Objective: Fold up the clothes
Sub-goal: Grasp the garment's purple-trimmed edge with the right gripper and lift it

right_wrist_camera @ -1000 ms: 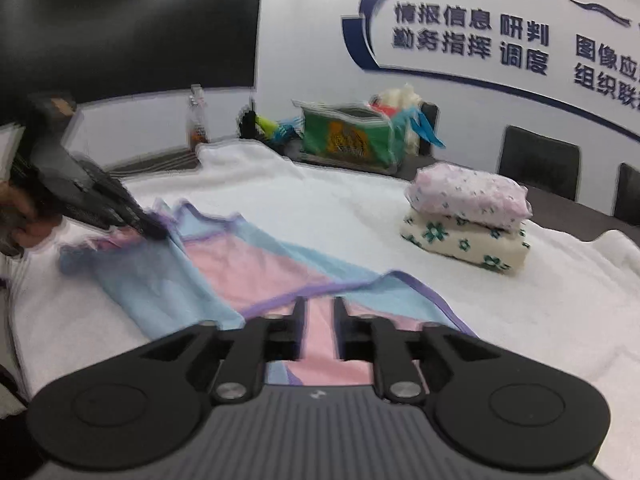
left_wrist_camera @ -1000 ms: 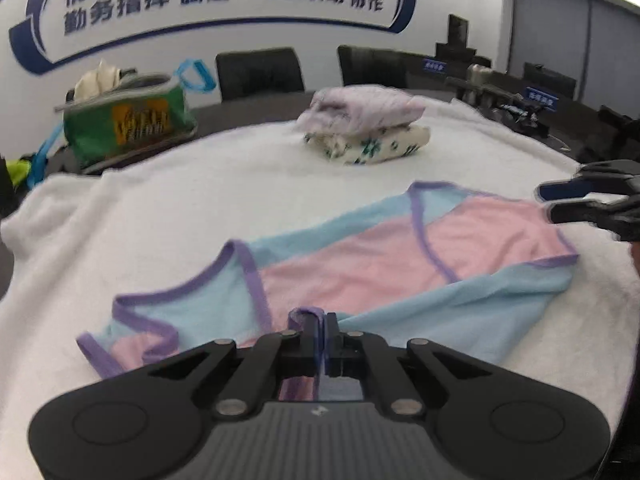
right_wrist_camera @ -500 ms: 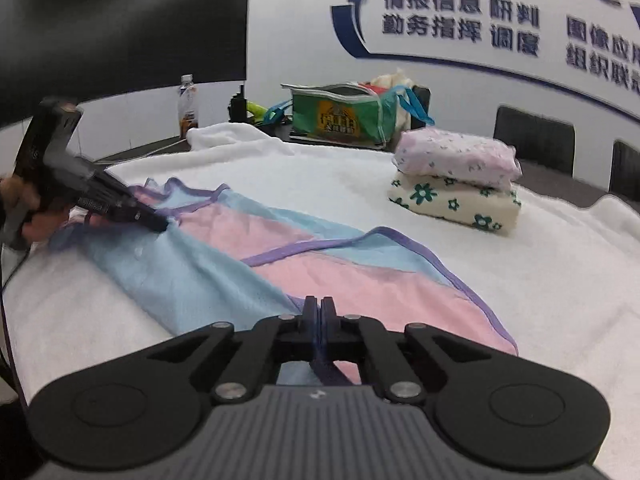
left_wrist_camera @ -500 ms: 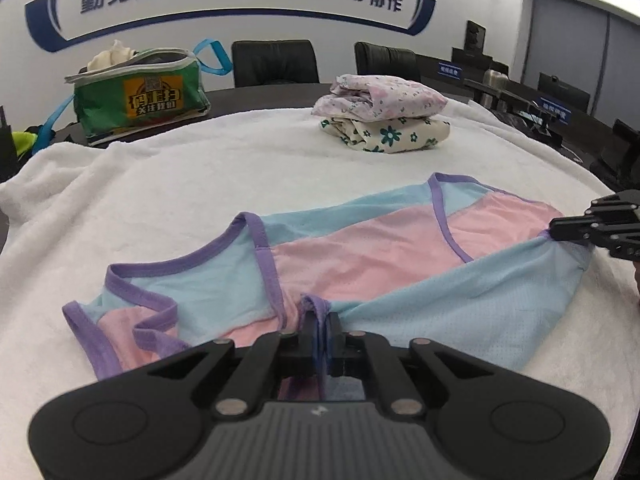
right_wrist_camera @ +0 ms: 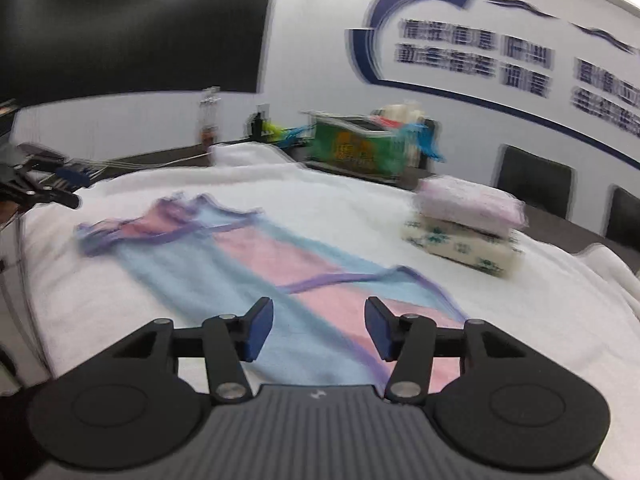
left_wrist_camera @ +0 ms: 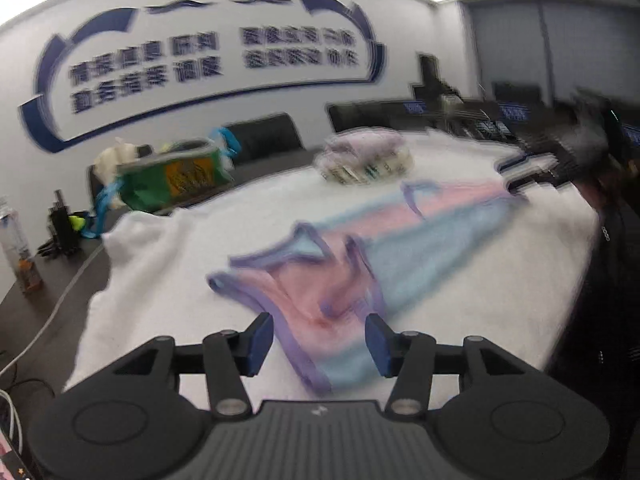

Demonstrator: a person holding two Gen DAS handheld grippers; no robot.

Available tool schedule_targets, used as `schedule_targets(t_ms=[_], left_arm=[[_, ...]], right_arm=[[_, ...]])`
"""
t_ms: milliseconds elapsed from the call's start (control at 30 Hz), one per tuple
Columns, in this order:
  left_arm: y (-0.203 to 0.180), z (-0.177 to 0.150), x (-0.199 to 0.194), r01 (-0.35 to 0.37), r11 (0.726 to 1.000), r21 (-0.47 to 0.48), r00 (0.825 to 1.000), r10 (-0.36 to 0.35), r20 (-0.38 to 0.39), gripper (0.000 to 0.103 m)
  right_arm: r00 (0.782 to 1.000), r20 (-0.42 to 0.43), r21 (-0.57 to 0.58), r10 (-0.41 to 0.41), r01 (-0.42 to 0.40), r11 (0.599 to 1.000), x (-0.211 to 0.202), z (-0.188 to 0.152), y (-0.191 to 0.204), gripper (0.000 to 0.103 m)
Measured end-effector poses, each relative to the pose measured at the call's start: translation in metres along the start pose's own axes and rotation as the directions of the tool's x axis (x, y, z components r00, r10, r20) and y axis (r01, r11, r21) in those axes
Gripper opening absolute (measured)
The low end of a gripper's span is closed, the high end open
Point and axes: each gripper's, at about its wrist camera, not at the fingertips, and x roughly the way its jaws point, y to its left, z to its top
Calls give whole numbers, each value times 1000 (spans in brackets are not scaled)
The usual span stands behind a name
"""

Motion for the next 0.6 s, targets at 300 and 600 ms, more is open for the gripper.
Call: schedule_targets(t_ms=[300,600], left_arm=[[-25,-16,31,52,978,201,997,-38,-72,49],[37,1,37,181,967,-176,981,-191,-41,0]], right_arm=[[939,-39,-248,343,-341,907,74,33,114,51],[896,-82,-358,436,-435,826,121,64,157,52]])
